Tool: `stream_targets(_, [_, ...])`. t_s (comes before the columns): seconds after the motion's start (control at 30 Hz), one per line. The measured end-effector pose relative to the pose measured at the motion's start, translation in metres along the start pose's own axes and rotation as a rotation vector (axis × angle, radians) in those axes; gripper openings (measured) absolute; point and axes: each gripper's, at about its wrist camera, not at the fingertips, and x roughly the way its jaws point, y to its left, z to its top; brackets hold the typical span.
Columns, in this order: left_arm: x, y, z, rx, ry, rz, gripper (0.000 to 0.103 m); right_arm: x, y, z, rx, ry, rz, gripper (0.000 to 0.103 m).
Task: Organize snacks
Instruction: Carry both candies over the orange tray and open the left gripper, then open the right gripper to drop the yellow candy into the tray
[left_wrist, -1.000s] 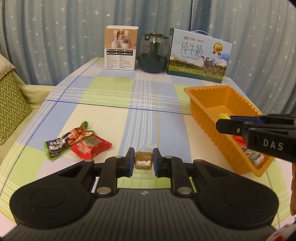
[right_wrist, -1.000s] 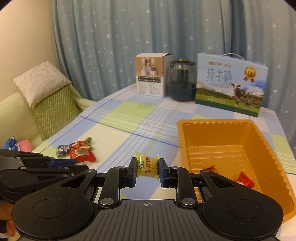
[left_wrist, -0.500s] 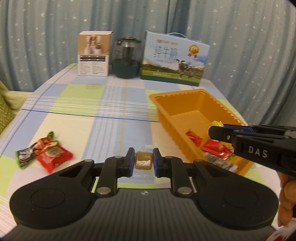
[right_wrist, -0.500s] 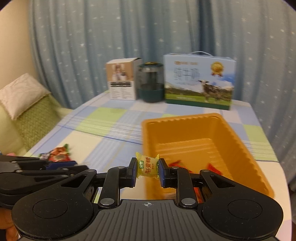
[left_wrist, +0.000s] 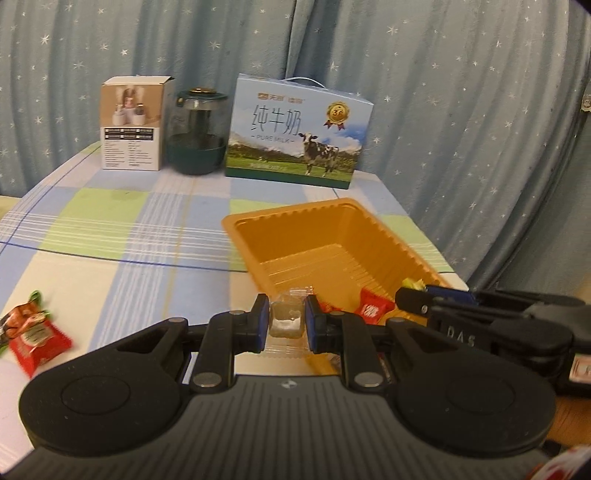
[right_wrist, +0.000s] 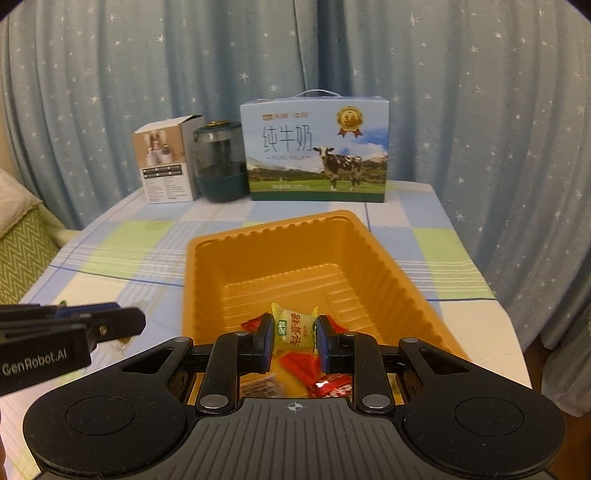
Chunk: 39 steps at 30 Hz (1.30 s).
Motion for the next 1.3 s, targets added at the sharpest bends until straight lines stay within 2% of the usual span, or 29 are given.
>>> stream_targets(0.33, [0.020,-0.014,0.010,-0.001,-0.005,-0.083,0.018,0.006,-0.029,0.001,0.083,0.004,-0.089,0.024])
stream_targets(0.6, [0.040,-0.027,0.007,0.034,0.002,-0.106,0.018,0.006,-0.045,0.001,0.138,0.015,-0.099,0.024])
stream_targets(0.63, [0.043,-0.028,0.007,0.043,0.002,-0.111,0.019,0.006,-0.044,0.001,0.141,0.013,-0.099,0.024])
stream_targets(0.67, [0.047,-0.027,0.006,0.042,0.004,-0.110,0.025,0.006,-0.044,0.001,0.143,0.011,-0.100,0.024])
stream_targets(0.73, [0.050,-0.023,0.006,0.021,0.012,-0.095,0.035,0.007,-0.044,0.001,0.144,0.013,-0.097,0.024])
stream_targets(1.03, [0.037,0.010,0.010,-0.019,0.008,-0.001,0.036,0.006,-0.040,0.002,0.151,0.005,-0.068,0.024])
stream_targets(1.2, [0.030,0.022,0.009,-0.035,0.005,0.016,0.038,0.006,-0.037,0.003,0.161,-0.007,-0.041,0.024])
stream_targets(1.3, [0.027,0.025,0.009,-0.037,0.004,0.018,0.040,0.008,-0.034,0.002,0.161,0.003,0.010,0.024])
